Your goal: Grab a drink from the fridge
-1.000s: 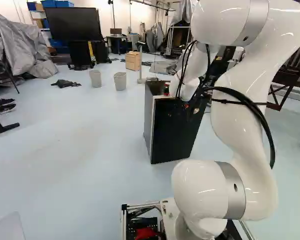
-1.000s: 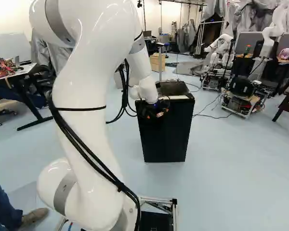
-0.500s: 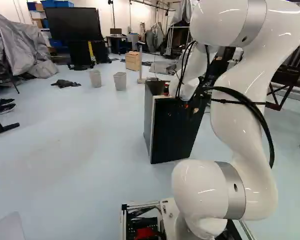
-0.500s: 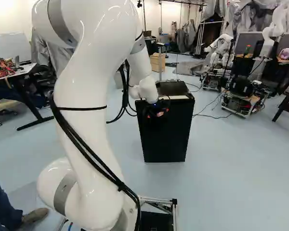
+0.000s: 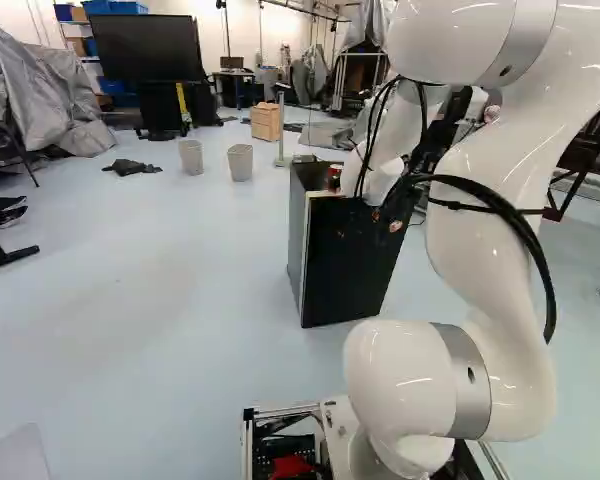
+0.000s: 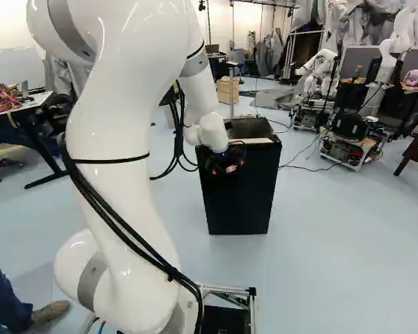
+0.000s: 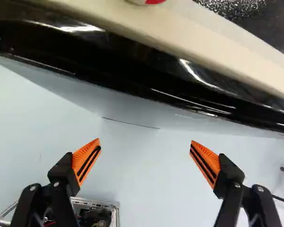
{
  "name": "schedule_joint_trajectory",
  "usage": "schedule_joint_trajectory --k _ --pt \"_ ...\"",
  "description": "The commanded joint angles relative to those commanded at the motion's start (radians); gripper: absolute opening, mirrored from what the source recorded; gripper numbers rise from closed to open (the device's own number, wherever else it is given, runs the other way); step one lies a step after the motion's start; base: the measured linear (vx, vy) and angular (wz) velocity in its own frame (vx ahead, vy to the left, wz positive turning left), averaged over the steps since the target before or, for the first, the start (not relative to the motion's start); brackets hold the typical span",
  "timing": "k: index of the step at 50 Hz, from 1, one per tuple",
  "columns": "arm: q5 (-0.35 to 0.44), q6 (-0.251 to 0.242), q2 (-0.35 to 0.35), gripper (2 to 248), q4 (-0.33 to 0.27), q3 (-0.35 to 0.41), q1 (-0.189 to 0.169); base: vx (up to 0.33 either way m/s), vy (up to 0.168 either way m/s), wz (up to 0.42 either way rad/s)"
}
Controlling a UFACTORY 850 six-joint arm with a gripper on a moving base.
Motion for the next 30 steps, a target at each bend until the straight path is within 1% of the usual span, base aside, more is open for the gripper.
schedule_joint_trajectory --k 9,17,24,30 --pt "0.001 0.000 0.036 247 0.044 0.046 -0.002 0.000 0.000 0.000" --pt "0.016 0.000 0.068 247 0.101 0.088 0.007 0.000 0.000 0.000" --pt "0.049 0.000 0.095 247 0.161 0.121 0.021 0.000 0.000 0.000" --pt "0.094 0.000 0.117 247 0.213 0.148 0.036 0.000 0.000 0.000"
